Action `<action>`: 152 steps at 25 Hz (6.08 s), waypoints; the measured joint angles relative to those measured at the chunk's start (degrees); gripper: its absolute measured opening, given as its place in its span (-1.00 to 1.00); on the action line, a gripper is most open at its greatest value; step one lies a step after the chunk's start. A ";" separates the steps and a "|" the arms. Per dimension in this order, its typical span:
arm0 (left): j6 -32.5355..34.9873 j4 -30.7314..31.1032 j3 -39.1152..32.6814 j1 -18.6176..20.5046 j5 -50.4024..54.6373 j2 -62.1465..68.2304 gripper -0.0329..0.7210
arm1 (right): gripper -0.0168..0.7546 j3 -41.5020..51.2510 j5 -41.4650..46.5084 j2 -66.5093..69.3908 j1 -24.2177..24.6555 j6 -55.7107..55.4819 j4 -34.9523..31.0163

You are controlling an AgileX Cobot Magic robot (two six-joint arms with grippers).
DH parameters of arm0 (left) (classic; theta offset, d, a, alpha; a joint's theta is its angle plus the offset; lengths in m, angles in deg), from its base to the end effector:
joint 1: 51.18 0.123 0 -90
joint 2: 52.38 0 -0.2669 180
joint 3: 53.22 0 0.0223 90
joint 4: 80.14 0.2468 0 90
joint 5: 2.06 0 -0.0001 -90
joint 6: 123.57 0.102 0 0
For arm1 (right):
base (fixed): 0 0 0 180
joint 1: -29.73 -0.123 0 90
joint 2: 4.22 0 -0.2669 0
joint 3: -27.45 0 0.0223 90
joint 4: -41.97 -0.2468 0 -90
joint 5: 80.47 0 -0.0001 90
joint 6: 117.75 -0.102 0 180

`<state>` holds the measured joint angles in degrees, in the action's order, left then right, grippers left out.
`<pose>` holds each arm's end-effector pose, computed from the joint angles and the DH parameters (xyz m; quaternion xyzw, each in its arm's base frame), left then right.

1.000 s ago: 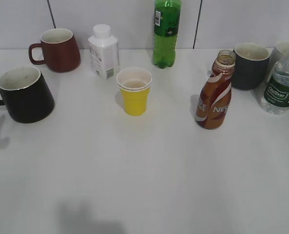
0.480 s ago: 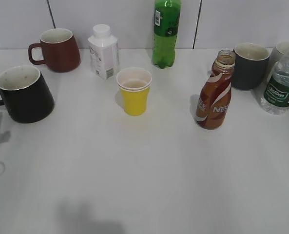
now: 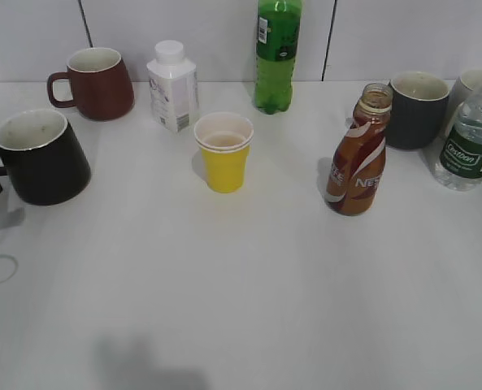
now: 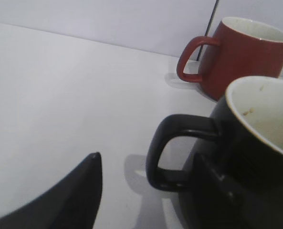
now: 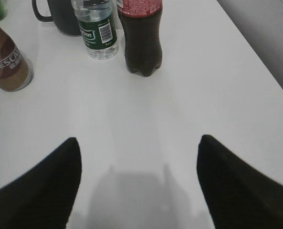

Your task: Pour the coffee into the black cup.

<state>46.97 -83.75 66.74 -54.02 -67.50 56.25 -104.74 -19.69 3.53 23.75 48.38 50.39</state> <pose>0.2547 -0.0068 0.1148 -0.0732 0.7805 -0.0522 0.6186 0.0186 -0.0112 0.2724 0.0616 0.8451 0.0184 0.5307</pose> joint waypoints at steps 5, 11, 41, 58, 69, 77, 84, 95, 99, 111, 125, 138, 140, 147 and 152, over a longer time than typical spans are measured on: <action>0.89 0.36 2.06 0.06 0.14 2.51 0.29 | 0.57 0.00 0.00 0.00 0.00 0.00 0.00; 1.30 8.13 4.14 4.66 1.66 3.44 0.29 | 0.57 0.00 0.00 0.00 0.00 0.00 0.00; 1.35 24.37 16.33 9.63 5.28 10.45 -0.22 | 0.57 0.00 0.00 0.00 0.00 0.00 0.00; 1.35 32.73 20.83 11.99 8.53 10.67 -0.29 | 0.57 0.00 0.00 0.00 0.00 0.00 0.00; 1.35 37.55 22.27 11.99 4.29 13.16 -0.62 | 0.57 0.00 0.00 0.00 0.00 0.00 0.00; -1.11 41.26 22.27 11.19 2.34 13.54 -0.80 | 0.57 0.00 0.00 0.00 0.00 0.00 0.00; -4.85 45.28 22.22 10.98 1.26 10.11 -0.81 | 0.57 0.00 0.00 0.00 0.00 0.00 0.00; -11.60 49.07 22.22 5.34 -1.01 7.64 -0.81 | 0.57 0.00 0.00 0.00 0.00 0.00 0.00; -11.62 49.66 22.22 0.90 -1.01 7.64 -0.81 | 0.57 0.00 0.00 0.00 0.00 0.00 0.00; -11.67 57.43 22.22 -1.12 -1.01 7.64 -0.81 | 0.57 0.00 0.00 0.00 0.00 0.00 -0.18; -11.81 55.13 22.22 -1.12 -1.01 7.64 -0.81 | 0.57 -1.56 -41.22 22.56 0.00 2.48 0.65; -11.86 55.13 22.22 -1.12 -1.01 7.64 -0.81 | 0.57 8.84 -76.44 50.51 -6.33 2.55 1.05; -11.86 55.13 22.22 -1.12 -1.01 7.64 -0.81 | 0.57 9.44 -76.95 52.14 -8.56 2.55 1.05; -11.86 55.13 22.22 -1.12 -1.01 7.64 -0.81 | 0.68 10.39 -81.99 62.99 -13.44 2.55 1.91; -11.86 55.13 22.22 -1.12 -1.01 7.64 -0.81 | 0.76 10.45 -91.28 74.13 -13.60 1.42 3.56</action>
<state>35.11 -28.62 88.96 -55.13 -68.51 63.89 -94.28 -110.97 77.66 10.15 49.80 53.95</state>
